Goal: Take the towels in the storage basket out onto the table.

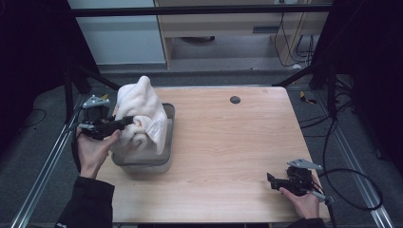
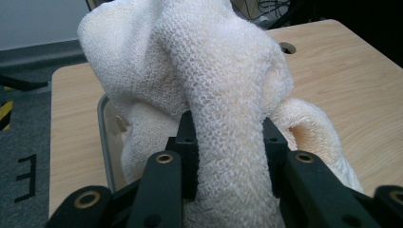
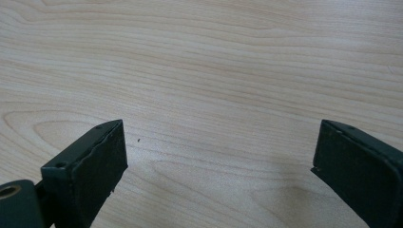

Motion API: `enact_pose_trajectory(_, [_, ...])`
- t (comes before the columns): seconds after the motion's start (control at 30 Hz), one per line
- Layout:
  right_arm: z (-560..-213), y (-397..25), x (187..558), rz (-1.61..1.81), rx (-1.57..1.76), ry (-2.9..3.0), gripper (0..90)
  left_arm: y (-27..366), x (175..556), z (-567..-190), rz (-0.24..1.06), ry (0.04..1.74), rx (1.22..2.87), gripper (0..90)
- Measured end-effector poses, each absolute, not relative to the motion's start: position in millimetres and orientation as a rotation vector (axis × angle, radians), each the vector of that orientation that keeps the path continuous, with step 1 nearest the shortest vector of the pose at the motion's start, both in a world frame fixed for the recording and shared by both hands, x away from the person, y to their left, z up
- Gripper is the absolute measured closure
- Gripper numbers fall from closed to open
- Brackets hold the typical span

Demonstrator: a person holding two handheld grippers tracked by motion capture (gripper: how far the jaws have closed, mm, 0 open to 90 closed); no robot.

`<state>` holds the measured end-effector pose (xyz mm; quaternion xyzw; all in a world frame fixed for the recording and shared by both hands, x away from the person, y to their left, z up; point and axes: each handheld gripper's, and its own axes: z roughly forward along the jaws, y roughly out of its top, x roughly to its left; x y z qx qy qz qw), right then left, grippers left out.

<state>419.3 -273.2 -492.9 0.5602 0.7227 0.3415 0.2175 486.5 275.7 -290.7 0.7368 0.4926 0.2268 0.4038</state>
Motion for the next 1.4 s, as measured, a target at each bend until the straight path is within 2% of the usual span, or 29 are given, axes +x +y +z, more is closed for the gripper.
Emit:
enact_pose_trajectory(0.87, [-491.8, -273.7, 418.5, 0.959, 1.553, 1.999, 4.0, 232.3, 468.5, -260.1, 0.536, 1.08, 1.926, 68.2])
enact_pose_trajectory(1.4, [-491.0, -275.4, 418.4, 0.96, 1.546, 1.992, 4.0, 184.1, 466.1, -259.2, 0.479, 0.962, 1.993, 68.2])
